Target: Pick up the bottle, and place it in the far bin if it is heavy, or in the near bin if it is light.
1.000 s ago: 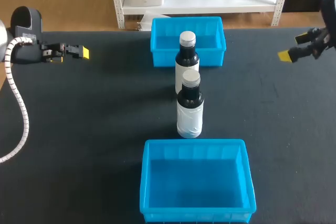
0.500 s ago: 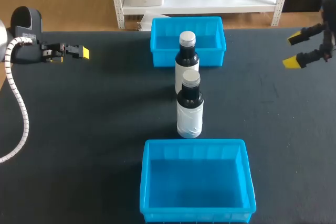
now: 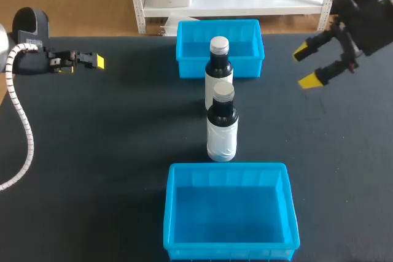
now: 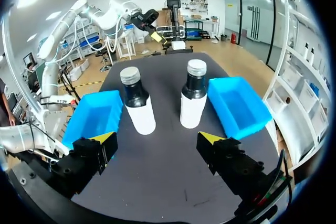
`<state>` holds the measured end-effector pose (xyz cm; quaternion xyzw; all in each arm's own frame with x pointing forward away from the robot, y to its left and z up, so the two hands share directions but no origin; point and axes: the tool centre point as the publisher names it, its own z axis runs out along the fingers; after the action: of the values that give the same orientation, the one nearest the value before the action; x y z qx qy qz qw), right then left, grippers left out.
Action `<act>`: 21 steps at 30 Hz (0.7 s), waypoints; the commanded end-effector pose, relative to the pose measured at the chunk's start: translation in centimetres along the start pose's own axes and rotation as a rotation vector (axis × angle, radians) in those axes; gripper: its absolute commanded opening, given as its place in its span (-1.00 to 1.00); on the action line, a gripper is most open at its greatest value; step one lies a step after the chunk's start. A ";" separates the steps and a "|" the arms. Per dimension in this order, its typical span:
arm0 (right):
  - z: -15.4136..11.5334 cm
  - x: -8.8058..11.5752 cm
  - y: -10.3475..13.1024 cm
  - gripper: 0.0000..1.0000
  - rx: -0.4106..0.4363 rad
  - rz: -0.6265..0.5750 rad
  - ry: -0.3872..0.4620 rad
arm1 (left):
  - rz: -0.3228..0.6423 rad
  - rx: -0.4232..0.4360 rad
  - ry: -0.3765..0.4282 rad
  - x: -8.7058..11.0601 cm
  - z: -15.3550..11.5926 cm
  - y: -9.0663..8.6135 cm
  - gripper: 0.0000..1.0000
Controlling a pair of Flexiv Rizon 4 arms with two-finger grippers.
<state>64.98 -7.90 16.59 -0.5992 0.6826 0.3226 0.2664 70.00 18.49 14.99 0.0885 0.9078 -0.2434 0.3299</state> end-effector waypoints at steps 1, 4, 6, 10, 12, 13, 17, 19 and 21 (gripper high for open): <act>2.3 -1.2 1.6 1.00 0.102 -0.006 0.020 | 0.000 0.000 0.000 0.0 0.0 0.0 1.00; 4.0 -1.8 2.1 1.00 0.143 0.004 0.017 | 0.000 0.000 0.000 0.0 0.0 0.0 1.00; 5.0 -2.0 2.5 1.00 0.157 0.001 0.012 | 0.000 0.000 0.000 0.0 0.0 0.0 1.00; 6.5 -2.5 2.9 1.00 0.160 -0.002 0.001 | 0.000 0.000 0.000 0.0 0.0 0.0 1.00; 7.1 -2.6 3.0 1.00 0.155 -0.010 -0.003 | 0.000 0.000 0.000 0.0 0.0 0.0 1.00; 7.3 -2.6 3.0 1.00 0.152 -0.012 -0.005 | 0.000 0.000 0.000 0.0 0.0 0.0 1.00; 8.3 -2.8 3.3 1.00 0.130 -0.017 -0.006 | 0.000 0.000 0.000 0.0 0.0 0.0 1.00; 8.7 -2.8 3.5 1.00 0.112 -0.018 -0.014 | 0.000 0.000 0.000 0.0 0.0 0.0 1.00; 9.0 -2.9 3.7 1.00 0.105 -0.017 -0.016 | 0.000 0.000 0.000 0.0 0.0 0.0 1.00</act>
<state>61.12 0.82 13.69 -0.5869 0.6944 0.2829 0.3055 70.00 18.50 14.99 0.0884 0.9078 -0.2434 0.3299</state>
